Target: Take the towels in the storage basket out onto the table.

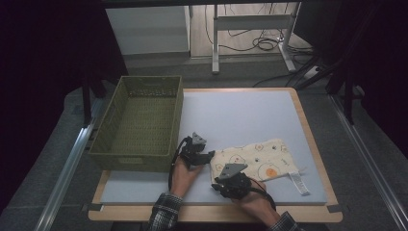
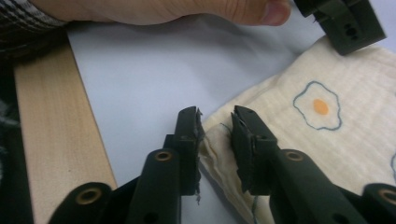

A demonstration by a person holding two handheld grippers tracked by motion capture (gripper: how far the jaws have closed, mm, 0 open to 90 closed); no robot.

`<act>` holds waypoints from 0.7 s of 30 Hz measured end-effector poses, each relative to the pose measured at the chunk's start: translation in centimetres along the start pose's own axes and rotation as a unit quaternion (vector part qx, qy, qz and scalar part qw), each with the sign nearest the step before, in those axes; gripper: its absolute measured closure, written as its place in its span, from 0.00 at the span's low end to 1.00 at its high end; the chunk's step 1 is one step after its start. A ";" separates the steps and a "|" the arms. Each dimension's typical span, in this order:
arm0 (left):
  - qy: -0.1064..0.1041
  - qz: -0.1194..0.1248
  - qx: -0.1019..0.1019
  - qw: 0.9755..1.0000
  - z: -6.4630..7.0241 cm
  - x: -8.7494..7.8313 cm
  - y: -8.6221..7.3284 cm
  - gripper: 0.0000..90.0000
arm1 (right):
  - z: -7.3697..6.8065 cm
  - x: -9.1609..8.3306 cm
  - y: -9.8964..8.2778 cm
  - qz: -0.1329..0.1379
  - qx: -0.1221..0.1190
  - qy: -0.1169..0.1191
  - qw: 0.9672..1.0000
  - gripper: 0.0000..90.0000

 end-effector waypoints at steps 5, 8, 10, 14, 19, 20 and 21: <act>0.001 -0.001 0.001 1.000 0.0 0.0 0.0 0.54 | 0.5 -0.1 -0.2 0.007 0.020 0.003 1.000 0.93; 0.003 -0.001 0.002 1.000 0.0 0.0 0.0 0.54 | 1.0 -0.1 -0.3 0.009 0.038 0.018 0.999 0.94; 0.005 -0.001 0.003 1.000 0.1 0.0 0.0 0.55 | 1.0 -0.1 -0.3 0.012 0.040 0.020 0.999 0.94; -0.001 -0.001 0.012 1.000 0.2 -0.1 0.0 0.62 | 1.1 -0.1 -0.4 0.014 0.045 0.025 0.999 0.94; -0.027 -0.001 0.024 0.999 0.6 -0.1 0.0 0.88 | 1.2 -0.1 -0.3 0.013 0.046 0.029 0.998 0.94; -0.028 -0.001 0.025 0.999 0.8 -0.1 0.0 0.90 | 1.2 -0.1 -0.3 0.012 0.045 0.029 0.999 0.94; -0.023 0.000 0.030 0.999 0.9 -0.1 0.0 0.93 | 1.2 -0.2 -0.3 0.012 0.044 0.030 0.999 0.94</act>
Point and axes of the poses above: each handheld gripper's, and its own axes: x roughly forward along the jaws, y roughly out of its top, z roughly to its right, the point moved 2 cm from there along x, roughly forward along the jaws, and after that the axes turned 1 degree about -x, right-handed, at the moved point
